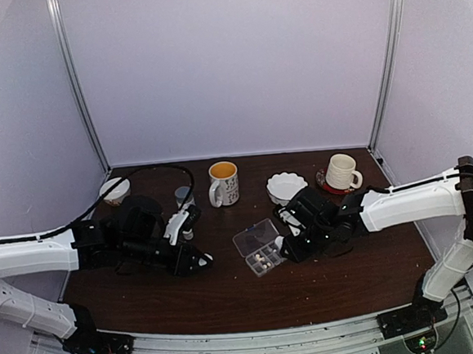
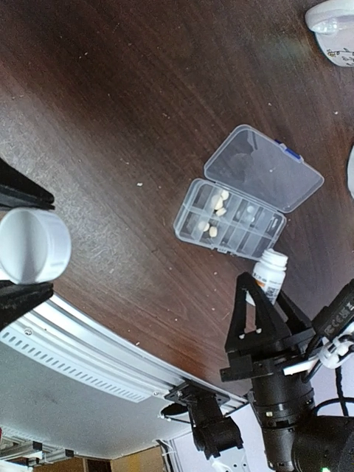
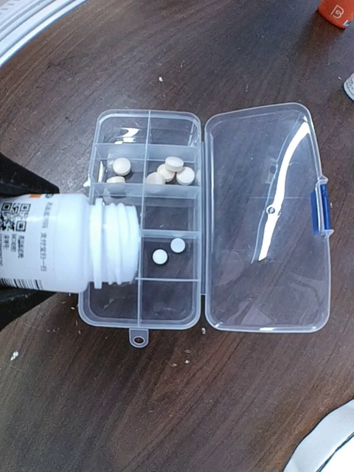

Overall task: Sort the pills into containers
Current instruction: Pour the pill into the compartment of the pill container.

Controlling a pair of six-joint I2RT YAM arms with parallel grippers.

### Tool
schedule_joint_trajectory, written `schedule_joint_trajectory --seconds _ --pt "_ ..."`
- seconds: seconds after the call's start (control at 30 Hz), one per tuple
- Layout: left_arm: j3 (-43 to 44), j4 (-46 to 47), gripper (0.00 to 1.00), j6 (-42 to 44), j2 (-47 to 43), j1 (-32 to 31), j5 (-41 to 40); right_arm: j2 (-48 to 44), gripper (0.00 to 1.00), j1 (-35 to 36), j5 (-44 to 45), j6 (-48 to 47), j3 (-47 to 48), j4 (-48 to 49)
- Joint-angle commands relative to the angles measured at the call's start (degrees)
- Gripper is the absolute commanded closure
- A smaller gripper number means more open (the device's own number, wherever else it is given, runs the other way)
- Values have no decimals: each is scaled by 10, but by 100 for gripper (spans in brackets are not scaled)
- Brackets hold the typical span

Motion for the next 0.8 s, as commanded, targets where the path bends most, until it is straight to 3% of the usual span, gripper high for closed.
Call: schedule_joint_trajectory --seconds 0.0,0.47,0.63,0.77 --pt "20 29 100 13 6 4 7 33 100 0 14 -6 46 -21" --pt "18 32 100 11 4 3 9 -6 100 5 16 6 6 -2" --pt "20 23 100 14 0 3 6 38 100 3 14 -5 58 -37" --pt "16 21 100 13 -5 3 4 6 100 5 1 11 13 -7"
